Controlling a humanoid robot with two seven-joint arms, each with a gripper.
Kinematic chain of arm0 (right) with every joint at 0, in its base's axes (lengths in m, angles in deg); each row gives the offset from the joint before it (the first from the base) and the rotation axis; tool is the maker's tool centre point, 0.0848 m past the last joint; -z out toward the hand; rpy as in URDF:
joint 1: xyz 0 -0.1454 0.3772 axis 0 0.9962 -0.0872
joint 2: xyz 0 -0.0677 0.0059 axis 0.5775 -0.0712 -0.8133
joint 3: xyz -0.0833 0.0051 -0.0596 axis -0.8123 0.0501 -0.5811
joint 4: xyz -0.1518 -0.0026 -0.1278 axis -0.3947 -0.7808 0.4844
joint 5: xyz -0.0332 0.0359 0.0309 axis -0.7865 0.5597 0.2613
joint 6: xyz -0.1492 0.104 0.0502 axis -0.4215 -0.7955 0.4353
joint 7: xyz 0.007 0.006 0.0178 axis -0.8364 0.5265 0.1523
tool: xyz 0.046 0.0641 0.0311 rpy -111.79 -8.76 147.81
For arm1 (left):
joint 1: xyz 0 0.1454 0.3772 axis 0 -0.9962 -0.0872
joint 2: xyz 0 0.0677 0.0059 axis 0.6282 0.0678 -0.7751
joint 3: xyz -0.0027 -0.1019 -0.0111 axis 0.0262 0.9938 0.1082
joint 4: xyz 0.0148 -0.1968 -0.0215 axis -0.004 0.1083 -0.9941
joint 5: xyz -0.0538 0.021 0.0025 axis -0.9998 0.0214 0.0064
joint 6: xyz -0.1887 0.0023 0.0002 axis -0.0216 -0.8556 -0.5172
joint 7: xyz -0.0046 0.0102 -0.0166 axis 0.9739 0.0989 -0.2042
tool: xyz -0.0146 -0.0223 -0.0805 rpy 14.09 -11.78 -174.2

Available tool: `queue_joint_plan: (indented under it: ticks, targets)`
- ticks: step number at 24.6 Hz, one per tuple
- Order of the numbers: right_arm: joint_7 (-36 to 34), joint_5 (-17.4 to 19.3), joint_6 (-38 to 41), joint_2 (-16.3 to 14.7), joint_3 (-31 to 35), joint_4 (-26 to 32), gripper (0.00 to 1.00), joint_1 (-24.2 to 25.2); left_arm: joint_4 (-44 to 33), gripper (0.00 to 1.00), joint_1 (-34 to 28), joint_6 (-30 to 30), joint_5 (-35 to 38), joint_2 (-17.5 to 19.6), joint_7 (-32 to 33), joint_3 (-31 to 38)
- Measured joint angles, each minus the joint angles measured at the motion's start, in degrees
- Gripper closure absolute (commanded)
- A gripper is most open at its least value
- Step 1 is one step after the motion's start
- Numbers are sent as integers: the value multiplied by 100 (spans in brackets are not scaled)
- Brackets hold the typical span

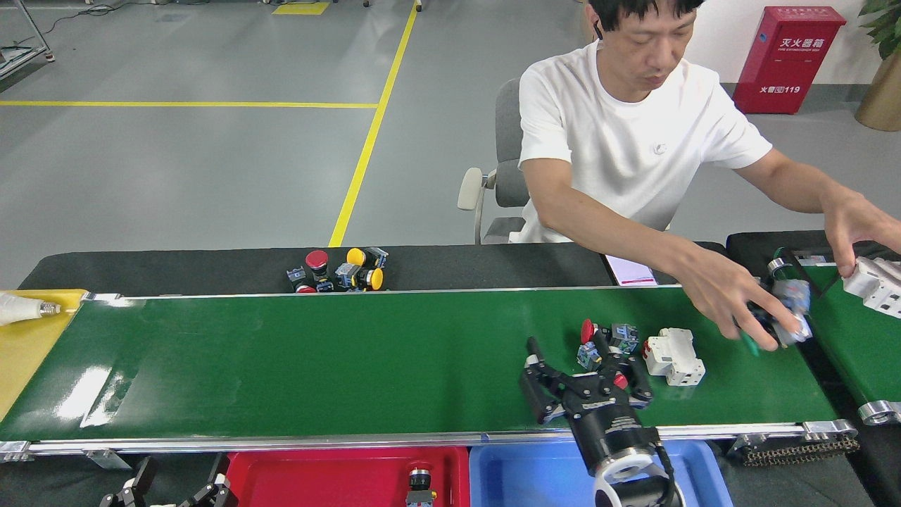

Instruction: Pick switch part from conveyor to tray

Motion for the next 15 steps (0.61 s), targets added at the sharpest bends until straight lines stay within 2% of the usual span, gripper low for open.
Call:
queue_joint_plan:
  ticks: [4, 9, 15]
  targets:
    - [-300, -11, -135, -428, 6, 10, 1, 472, 0, 0, -39, -33, -3, -1, 17, 108]
    - [-502, -11, -126, -468, 11, 14, 1, 857, 0, 0, -41, 31, -3, -5, 11, 133]
    - [-495, 80, 63, -460, 143, 15, 1, 873, 0, 0, -41, 98, -2, -23, 4, 134]
